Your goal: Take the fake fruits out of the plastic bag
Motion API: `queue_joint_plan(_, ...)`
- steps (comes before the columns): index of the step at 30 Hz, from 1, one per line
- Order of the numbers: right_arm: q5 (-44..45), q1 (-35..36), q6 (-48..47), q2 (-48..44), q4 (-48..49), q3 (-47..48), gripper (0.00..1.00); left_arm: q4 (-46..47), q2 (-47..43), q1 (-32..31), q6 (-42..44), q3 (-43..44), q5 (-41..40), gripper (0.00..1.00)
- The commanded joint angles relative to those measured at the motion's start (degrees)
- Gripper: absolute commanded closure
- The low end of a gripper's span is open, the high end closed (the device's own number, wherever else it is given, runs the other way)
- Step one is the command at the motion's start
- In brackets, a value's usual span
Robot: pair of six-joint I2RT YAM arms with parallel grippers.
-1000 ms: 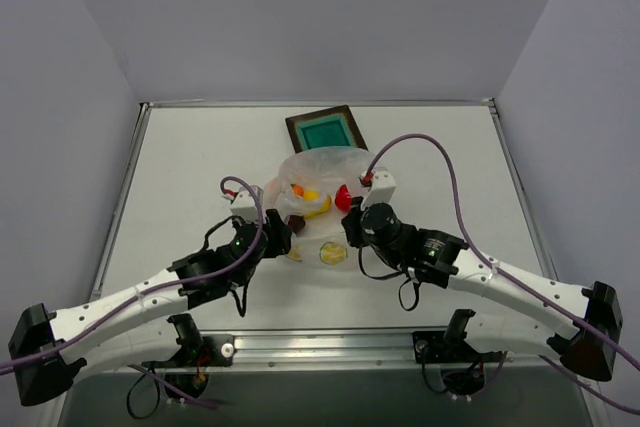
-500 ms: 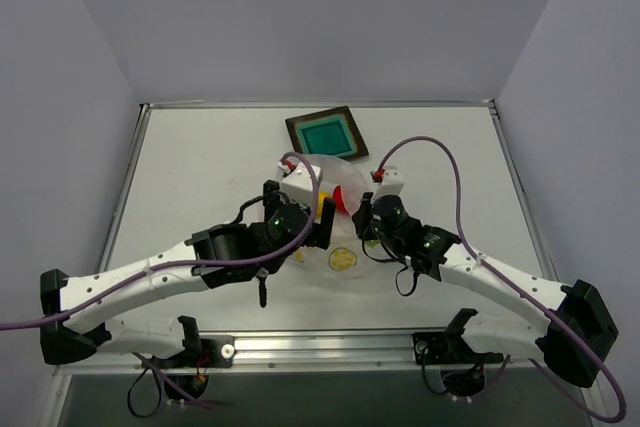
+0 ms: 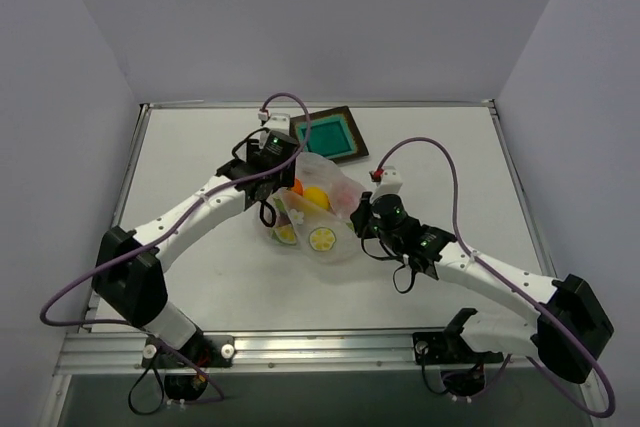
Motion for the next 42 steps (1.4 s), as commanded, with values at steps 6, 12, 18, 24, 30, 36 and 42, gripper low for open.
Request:
queue_joint_plan(6, 0.85, -1.38, -1.32, 6.87, 2.86, 0.84, 0.97, 14.19, 4.01, 7.55, -4.42, -7.29, 11.52, 0.43)
queue_joint_plan(12, 0.50, -4.01, -0.36, 10.92, 5.06, -0.48, 0.97, 19.21, 4.27, 11.25, -6.45, -15.20, 14.69, 0.35)
queue_joint_plan(18, 1.12, -3.84, 0.61, 11.73, 4.89, -3.28, 0.96, 28.78, 1.03, 11.43, -10.39, -28.53, 20.13, 0.34)
queue_joint_plan(24, 0.24, -2.18, 4.12, 4.70, 0.59, -8.64, 0.94, 34.24, -5.91, 10.02, -13.65, -37.79, 25.50, 0.33)
queue_joint_plan(30, 4.70, 4.50, 9.83, -7.25, -8.46, -9.18, 0.90, 33.99, -10.05, 2.03, -13.22, -38.25, 24.64, 0.30)
queue_joint_plan(36, 6.66, 11.44, 7.83, -11.57, -18.83, -0.32, 0.39, 34.51, -12.51, -1.93, -14.45, -38.33, 25.33, 0.30)
queue_joint_plan(42, 8.32, 18.13, 4.65, -10.70, -23.76, 10.85, 0.35, 30.64, -16.64, -5.80, -13.92, -37.80, 20.68, 0.30)
